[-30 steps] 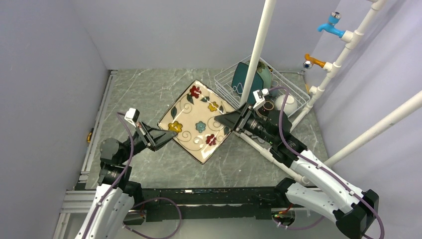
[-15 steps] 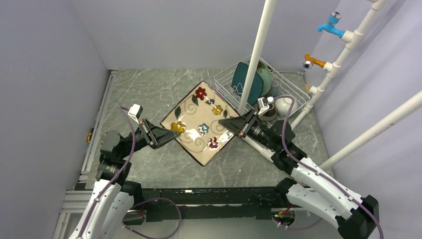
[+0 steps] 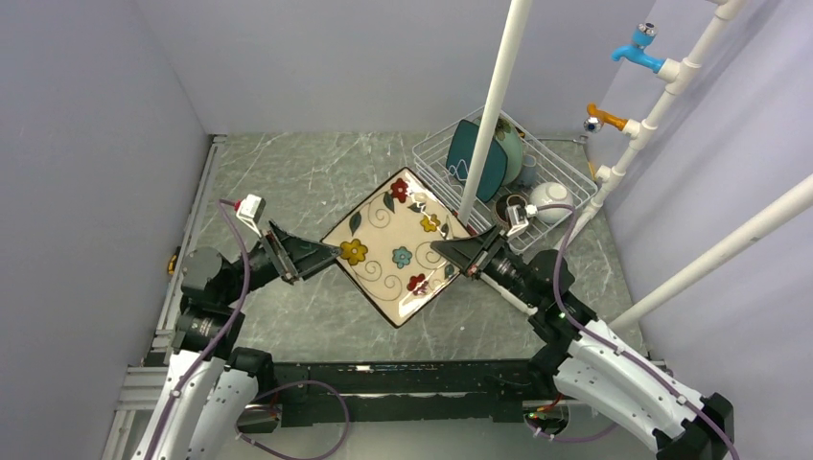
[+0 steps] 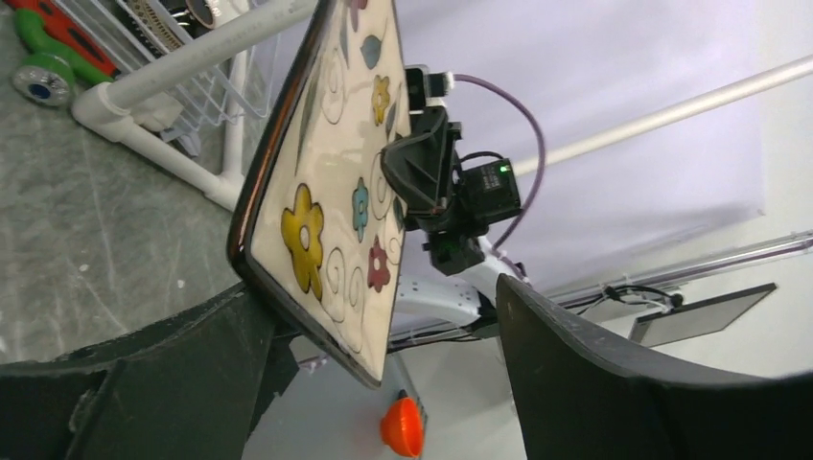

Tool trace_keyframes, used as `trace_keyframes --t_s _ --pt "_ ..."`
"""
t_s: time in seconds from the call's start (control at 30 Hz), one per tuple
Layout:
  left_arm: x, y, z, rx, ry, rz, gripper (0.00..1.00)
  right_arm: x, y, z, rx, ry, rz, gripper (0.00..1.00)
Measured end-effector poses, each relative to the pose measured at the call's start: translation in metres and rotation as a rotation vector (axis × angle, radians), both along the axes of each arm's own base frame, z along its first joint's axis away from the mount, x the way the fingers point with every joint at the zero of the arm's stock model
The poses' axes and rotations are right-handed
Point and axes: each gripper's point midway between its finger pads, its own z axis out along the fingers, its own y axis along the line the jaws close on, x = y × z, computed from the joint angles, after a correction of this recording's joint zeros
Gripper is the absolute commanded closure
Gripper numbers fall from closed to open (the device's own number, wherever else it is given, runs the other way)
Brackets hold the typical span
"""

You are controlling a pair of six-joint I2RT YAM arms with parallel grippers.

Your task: Load the mixed dishes into the dish rack

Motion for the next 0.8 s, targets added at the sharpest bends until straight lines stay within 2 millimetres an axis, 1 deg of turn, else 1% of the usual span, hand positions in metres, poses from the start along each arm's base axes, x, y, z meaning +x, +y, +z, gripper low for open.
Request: trace_keyframes --t_s 0.1,0.17,0.23,0.33,0.43,0.57,0.67,0.73,0.8 --pt "0.002 0.003 -0.002 0.053 -0.004 0.029 0.08 -0.001 -0.006 0.0 -0.045 -0.006 -0.025 1.0" --pt "0.005 0.007 -0.005 0.112 0.0 0.075 0.07 -0.001 -0.01 0.005 -0.099 -0.003 -0.041 1.0" --pt "0.012 0.017 -0.005 0.187 -0.005 0.153 0.06 0.0 -0.016 0.012 -0.177 -0.018 -0.07 1.0" --pt "0.023 0.038 0.007 0.305 -0.064 0.306 0.06 0.001 -0.029 0.013 -0.29 -0.024 -0.113 1.0" --pt "0.034 0.061 0.009 0.424 -0.098 0.44 0.06 0.0 -0.042 0.004 -0.404 -0.009 -0.145 1.0" --pt "0.047 0.081 -0.003 0.567 -0.092 0.525 0.07 -0.006 -0.058 -0.015 -0.544 0.023 -0.157 1.0" --pt "0.058 0.086 -0.009 0.632 -0.081 0.538 0.07 -0.015 -0.071 -0.028 -0.647 0.049 -0.146 1.0" --pt "0.065 0.087 -0.009 0.654 -0.079 0.538 0.07 -0.021 -0.081 -0.032 -0.708 0.06 -0.147 1.0" --pt "0.071 0.086 -0.008 0.67 -0.08 0.534 0.07 -0.028 -0.093 -0.031 -0.768 0.071 -0.152 1.0"
